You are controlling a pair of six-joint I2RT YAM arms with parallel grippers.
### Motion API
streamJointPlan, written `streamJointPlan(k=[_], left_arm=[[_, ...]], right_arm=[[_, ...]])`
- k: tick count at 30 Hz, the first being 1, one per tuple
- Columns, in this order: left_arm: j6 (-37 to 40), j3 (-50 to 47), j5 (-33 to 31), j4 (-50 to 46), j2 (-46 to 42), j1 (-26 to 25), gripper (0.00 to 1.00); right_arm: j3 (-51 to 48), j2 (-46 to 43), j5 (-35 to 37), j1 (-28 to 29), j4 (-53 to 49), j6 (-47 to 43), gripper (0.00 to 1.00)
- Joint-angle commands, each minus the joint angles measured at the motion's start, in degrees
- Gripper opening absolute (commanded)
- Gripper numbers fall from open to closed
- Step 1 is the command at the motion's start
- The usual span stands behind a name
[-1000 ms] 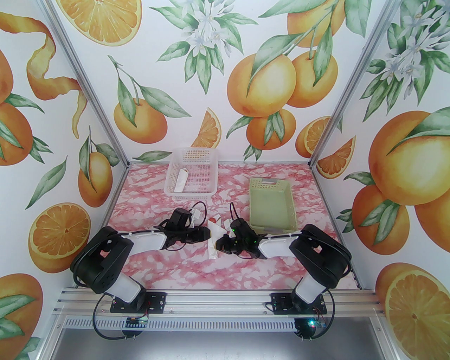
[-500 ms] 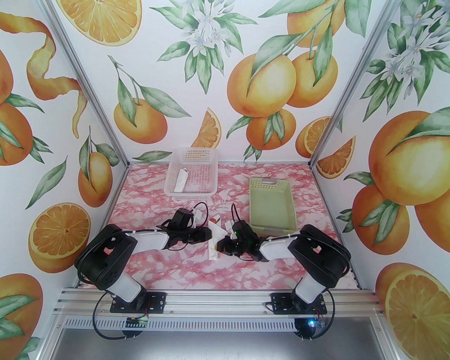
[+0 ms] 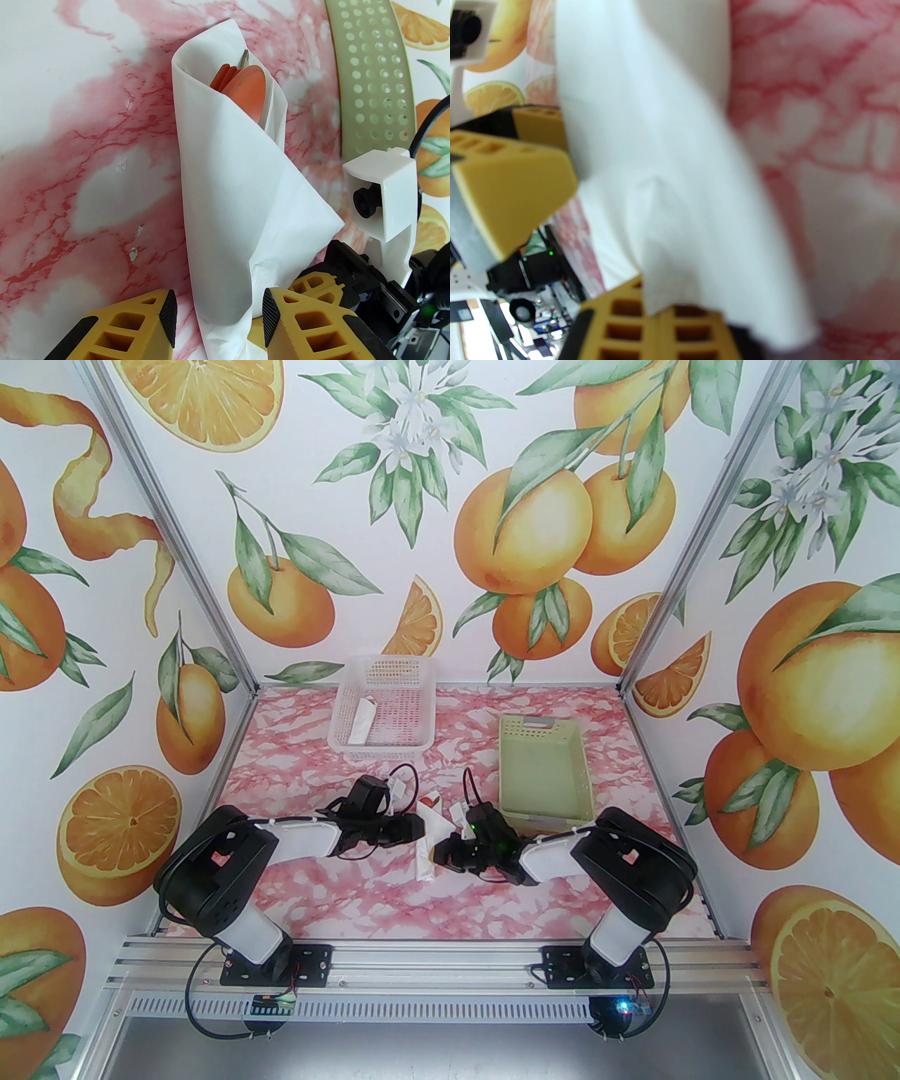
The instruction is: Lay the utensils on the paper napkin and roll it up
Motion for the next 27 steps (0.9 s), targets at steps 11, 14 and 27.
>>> streamJointPlan(k=[11, 14, 27], left_arm=[[-1.09, 3.45, 5.62, 8.42, 7.16, -6.27, 0.39], [-1.13, 3.75, 6.39, 8.50, 7.44, -6.45, 0.39], [-0.22, 4.04, 7.52, 6.60, 6.31, -6.98, 0.34]], right_arm=[[-1.54, 3.06, -0.32, -0.21, -1.50, 0.74, 0.00], [-1.54, 3.14, -0.29, -0.27, -1.32, 0.76, 0.00], [-1.50, 3.27, -0.45, -0.37, -1.12, 0.92, 0.00]])
